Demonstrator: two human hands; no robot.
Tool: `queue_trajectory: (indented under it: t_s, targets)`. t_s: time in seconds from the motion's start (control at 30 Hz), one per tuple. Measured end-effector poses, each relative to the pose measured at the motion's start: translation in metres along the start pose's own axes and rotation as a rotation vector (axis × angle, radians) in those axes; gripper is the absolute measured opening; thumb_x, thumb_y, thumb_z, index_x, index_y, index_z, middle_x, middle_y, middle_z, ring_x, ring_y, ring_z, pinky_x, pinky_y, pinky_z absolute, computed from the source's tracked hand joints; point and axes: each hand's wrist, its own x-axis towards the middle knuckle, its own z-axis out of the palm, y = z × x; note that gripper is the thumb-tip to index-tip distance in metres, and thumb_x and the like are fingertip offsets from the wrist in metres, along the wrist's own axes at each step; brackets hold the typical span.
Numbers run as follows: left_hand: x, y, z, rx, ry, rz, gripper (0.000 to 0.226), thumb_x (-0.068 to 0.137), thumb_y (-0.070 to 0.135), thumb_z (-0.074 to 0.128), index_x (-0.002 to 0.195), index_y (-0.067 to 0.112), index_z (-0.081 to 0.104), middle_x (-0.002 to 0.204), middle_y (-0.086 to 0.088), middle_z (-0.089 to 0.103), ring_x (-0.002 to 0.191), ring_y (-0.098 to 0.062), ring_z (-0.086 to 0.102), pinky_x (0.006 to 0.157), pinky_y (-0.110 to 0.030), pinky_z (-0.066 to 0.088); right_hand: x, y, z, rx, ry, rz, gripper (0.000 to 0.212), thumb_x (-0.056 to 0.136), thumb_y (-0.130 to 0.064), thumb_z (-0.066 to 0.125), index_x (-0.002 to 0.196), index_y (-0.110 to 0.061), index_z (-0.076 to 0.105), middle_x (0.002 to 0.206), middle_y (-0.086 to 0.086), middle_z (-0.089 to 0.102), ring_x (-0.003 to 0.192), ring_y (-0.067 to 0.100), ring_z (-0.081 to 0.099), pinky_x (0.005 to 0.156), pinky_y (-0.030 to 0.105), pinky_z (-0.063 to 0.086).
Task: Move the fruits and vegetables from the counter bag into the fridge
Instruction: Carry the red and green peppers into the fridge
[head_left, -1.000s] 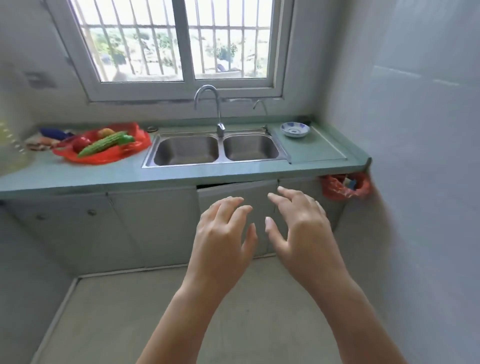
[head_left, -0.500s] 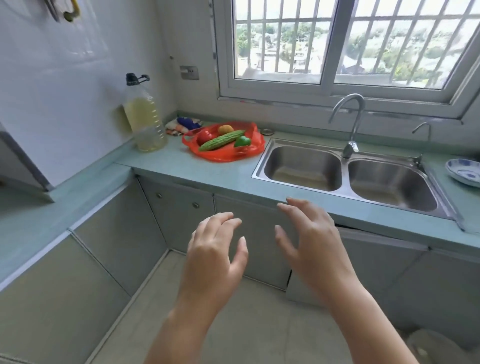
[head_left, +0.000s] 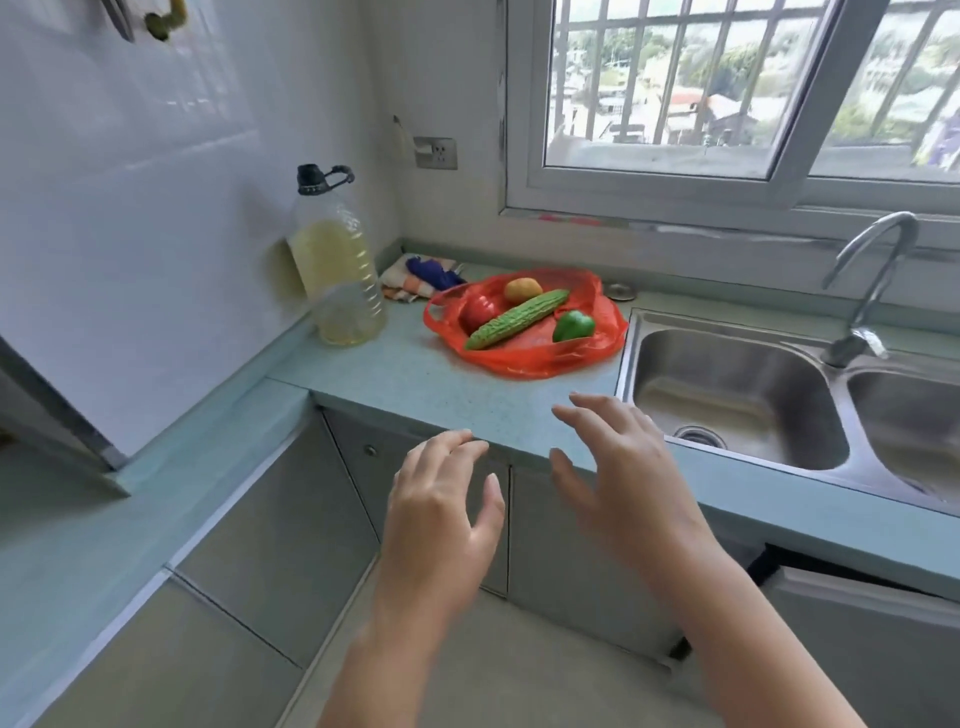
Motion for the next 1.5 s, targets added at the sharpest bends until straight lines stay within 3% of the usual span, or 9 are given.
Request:
queue_trajectory:
  t_s: [0.13, 0.33, 0.5, 0.63, 0.73, 0.9, 1.13, 1.23, 1.5]
  targets:
    - [0.046, -0.023, 0.024, 0.026, -0.039, 0.029, 0.041, 0.083, 0.035, 0.04, 0.108, 0.012, 0.064, 0.115, -0.003, 0.062, 0.108, -0.019, 0.052, 0.093, -0.037, 0.044, 0.047, 0.018, 0.022, -0.002, 0.035, 0.025, 0.038, 0.076, -0.024, 0.055, 0.109, -0.005, 0.064, 0.111, 0.014, 0.064, 0.103, 0.036, 0.058, 0.088, 0.048, 0.044]
    - [0.128, -0.051, 0.076, -0.053, -0.113, 0.028, 0.047, 0.082, 0.04, 0.035, 0.112, 0.014, 0.061, 0.119, 0.002, 0.057, 0.109, 0.002, 0.038, 0.095, -0.021, 0.031, 0.127, 0.061, 0.063, -0.031, 0.033, 0.015, 0.036, 0.077, -0.022, 0.057, 0.108, -0.006, 0.065, 0.111, 0.013, 0.064, 0.102, 0.035, 0.058, 0.088, 0.043, 0.042]
    - [0.23, -0.066, 0.128, -0.056, -0.155, 0.093, 0.042, 0.082, 0.034, 0.04, 0.109, 0.011, 0.062, 0.114, -0.003, 0.06, 0.11, -0.016, 0.051, 0.095, -0.026, 0.037, 0.216, 0.115, 0.087, -0.059, 0.085, 0.079, 0.036, 0.075, -0.023, 0.055, 0.104, -0.005, 0.066, 0.11, 0.016, 0.064, 0.101, 0.036, 0.058, 0.088, 0.044, 0.041]
    - [0.282, -0.085, 0.157, -0.029, -0.157, 0.095, 0.04, 0.083, 0.032, 0.04, 0.109, 0.011, 0.062, 0.114, -0.003, 0.06, 0.109, -0.015, 0.05, 0.095, -0.025, 0.037, 0.261, 0.147, 0.113, -0.058, 0.048, 0.129, 0.035, 0.076, -0.023, 0.056, 0.105, -0.006, 0.066, 0.11, 0.015, 0.063, 0.102, 0.035, 0.057, 0.088, 0.042, 0.041]
    - [0.306, -0.112, 0.179, -0.019, -0.204, 0.03, 0.034, 0.083, 0.027, 0.047, 0.109, 0.01, 0.062, 0.113, -0.003, 0.059, 0.107, -0.013, 0.049, 0.093, -0.023, 0.033, 0.287, 0.169, 0.139, -0.053, 0.004, 0.168, 0.031, 0.077, -0.012, 0.067, 0.106, -0.005, 0.065, 0.11, 0.016, 0.063, 0.102, 0.036, 0.056, 0.089, 0.043, 0.04]
    - [0.338, -0.161, 0.207, 0.025, -0.266, -0.025, 0.033, 0.079, 0.018, 0.054, 0.108, 0.005, 0.063, 0.113, -0.01, 0.06, 0.107, -0.025, 0.054, 0.093, -0.029, 0.037, 0.314, 0.2, 0.175, -0.073, -0.042, 0.289, 0.032, 0.076, -0.011, 0.067, 0.107, -0.005, 0.064, 0.11, 0.014, 0.063, 0.102, 0.034, 0.056, 0.087, 0.038, 0.04]
    - [0.386, -0.226, 0.246, 0.018, -0.379, -0.079, 0.035, 0.081, 0.008, 0.063, 0.116, 0.003, 0.058, 0.122, -0.014, 0.054, 0.116, -0.028, 0.049, 0.099, -0.035, 0.036, 0.322, 0.231, 0.223, -0.116, -0.185, 0.567, 0.037, 0.082, -0.018, 0.062, 0.117, -0.007, 0.057, 0.118, 0.011, 0.057, 0.109, 0.032, 0.049, 0.088, 0.038, 0.039]
    - [0.397, -0.241, 0.263, 0.011, -0.389, -0.109, 0.036, 0.08, 0.007, 0.063, 0.116, 0.003, 0.058, 0.122, -0.014, 0.055, 0.116, -0.028, 0.049, 0.099, -0.031, 0.033, 0.326, 0.241, 0.236, -0.103, -0.185, 0.663, 0.039, 0.082, -0.018, 0.062, 0.118, -0.007, 0.056, 0.119, 0.012, 0.056, 0.109, 0.031, 0.049, 0.087, 0.038, 0.039]
    - [0.422, -0.268, 0.3, 0.004, -0.467, -0.165, 0.043, 0.079, 0.01, 0.066, 0.12, 0.001, 0.056, 0.123, -0.017, 0.053, 0.116, -0.032, 0.047, 0.1, -0.04, 0.036, 0.338, 0.261, 0.265, -0.089, -0.158, 0.864, 0.036, 0.081, -0.019, 0.063, 0.114, -0.004, 0.058, 0.113, 0.015, 0.057, 0.105, 0.031, 0.052, 0.083, 0.036, 0.042]
